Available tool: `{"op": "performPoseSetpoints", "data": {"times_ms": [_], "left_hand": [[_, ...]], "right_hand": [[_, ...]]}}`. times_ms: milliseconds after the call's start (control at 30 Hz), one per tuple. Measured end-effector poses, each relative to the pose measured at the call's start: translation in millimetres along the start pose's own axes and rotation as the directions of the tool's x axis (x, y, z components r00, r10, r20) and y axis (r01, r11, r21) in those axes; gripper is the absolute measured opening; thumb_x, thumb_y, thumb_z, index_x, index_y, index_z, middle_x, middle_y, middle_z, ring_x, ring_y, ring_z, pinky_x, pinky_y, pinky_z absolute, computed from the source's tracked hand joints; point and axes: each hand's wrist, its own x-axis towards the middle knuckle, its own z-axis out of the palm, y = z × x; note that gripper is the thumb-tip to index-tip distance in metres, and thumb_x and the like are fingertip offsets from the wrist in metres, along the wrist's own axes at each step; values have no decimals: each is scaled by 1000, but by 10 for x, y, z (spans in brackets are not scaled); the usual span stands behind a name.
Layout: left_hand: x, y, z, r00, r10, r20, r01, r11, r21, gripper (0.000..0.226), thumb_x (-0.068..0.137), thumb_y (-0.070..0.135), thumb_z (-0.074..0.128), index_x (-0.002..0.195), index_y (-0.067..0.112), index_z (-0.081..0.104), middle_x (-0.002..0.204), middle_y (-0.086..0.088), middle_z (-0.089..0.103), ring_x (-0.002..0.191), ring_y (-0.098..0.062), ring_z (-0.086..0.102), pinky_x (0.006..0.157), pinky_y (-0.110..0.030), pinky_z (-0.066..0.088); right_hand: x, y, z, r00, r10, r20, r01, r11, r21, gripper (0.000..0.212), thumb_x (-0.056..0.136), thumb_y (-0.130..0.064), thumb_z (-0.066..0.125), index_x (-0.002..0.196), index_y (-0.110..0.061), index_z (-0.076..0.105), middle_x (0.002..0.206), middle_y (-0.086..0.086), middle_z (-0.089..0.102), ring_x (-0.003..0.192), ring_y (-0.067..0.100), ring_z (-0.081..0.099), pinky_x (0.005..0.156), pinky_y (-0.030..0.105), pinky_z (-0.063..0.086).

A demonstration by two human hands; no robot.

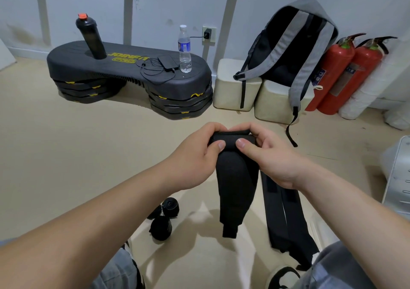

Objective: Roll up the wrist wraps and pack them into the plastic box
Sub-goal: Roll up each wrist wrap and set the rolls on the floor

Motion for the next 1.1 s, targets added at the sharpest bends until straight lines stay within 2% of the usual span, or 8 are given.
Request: {"op": "performPoseSetpoints", "data": {"times_ms": [133, 233, 333, 433, 700, 767, 933, 1100], "left_hand": [[-31, 38, 37, 998, 11, -63, -16, 997, -80, 28, 106, 10, 55, 127, 28, 61, 115, 5, 70, 102, -12, 67, 90, -30, 56], [6, 170, -1, 978, -185, -100, 125, 895, -428, 11, 106, 18, 60, 111, 18, 70, 109, -1, 73, 90, -13, 70, 79, -30, 62], [65, 204, -56, 928, -368, 60, 307, 664, -682, 38, 114, 34, 43, 105, 8, 68, 98, -9, 72, 84, -22, 75, 89, -44, 65], [69, 151, -50, 872, -431, 232, 466, 582, -667, 57, 111, 55, 39, 124, 9, 71, 113, -12, 80, 102, -29, 79, 100, -50, 60], [46, 83, -37, 929, -304, 211, 370, 786, -495, 42, 112, 41, 48, 129, 9, 69, 120, -14, 78, 106, -23, 75, 95, -41, 63], [50, 94, -25, 944, -290, 156, 328, 800, -502, 37, 111, 34, 52, 127, 6, 69, 123, -20, 75, 100, -21, 74, 86, -37, 64], [67, 127, -27, 961, -277, -8, 236, 835, -497, 24, 107, 24, 61, 125, 9, 67, 115, -18, 77, 106, -28, 77, 96, -47, 63], [7, 155, -4, 982, -153, -110, 104, 926, -362, 19, 104, 10, 65, 122, 15, 62, 105, -6, 71, 80, 0, 68, 71, -18, 57]], "right_hand": [[8, -21, 34, 993, -77, -89, 80, 996, 28, 25, 100, 9, 59, 118, -6, 67, 108, 7, 78, 99, 21, 73, 93, 38, 62], [11, -71, 50, 984, -141, -113, 135, 989, -62, 26, 97, 13, 61, 112, -7, 68, 97, -4, 76, 93, 10, 71, 92, 32, 61], [-7, -92, 98, 975, -194, -108, 175, 971, -165, 25, 96, 12, 64, 106, -10, 70, 100, -3, 74, 92, 3, 70, 86, 24, 60], [-18, -81, 133, 961, -243, -129, 212, 954, -213, 30, 95, 13, 65, 99, -16, 71, 99, -4, 74, 90, 0, 69, 83, 20, 57], [18, -38, 141, 939, -309, -151, 242, 906, -348, 42, 88, 14, 70, 89, -27, 74, 97, 1, 74, 93, 11, 69, 86, 20, 54], [18, -53, 143, 950, -257, -176, 210, 946, -245, 39, 88, 14, 72, 91, -25, 76, 94, -3, 77, 92, 10, 72, 85, 23, 58], [37, -46, 68, 991, 30, -129, -24, 999, 44, 39, 92, -4, 78, 127, -18, 67, 124, 17, 72, 110, 32, 74, 83, 39, 63], [16, -31, 93, 990, 137, 21, -139, 979, 148, 48, 92, -21, 77, 136, -20, 58, 126, 13, 74, 113, 25, 75, 88, 36, 61]]}}
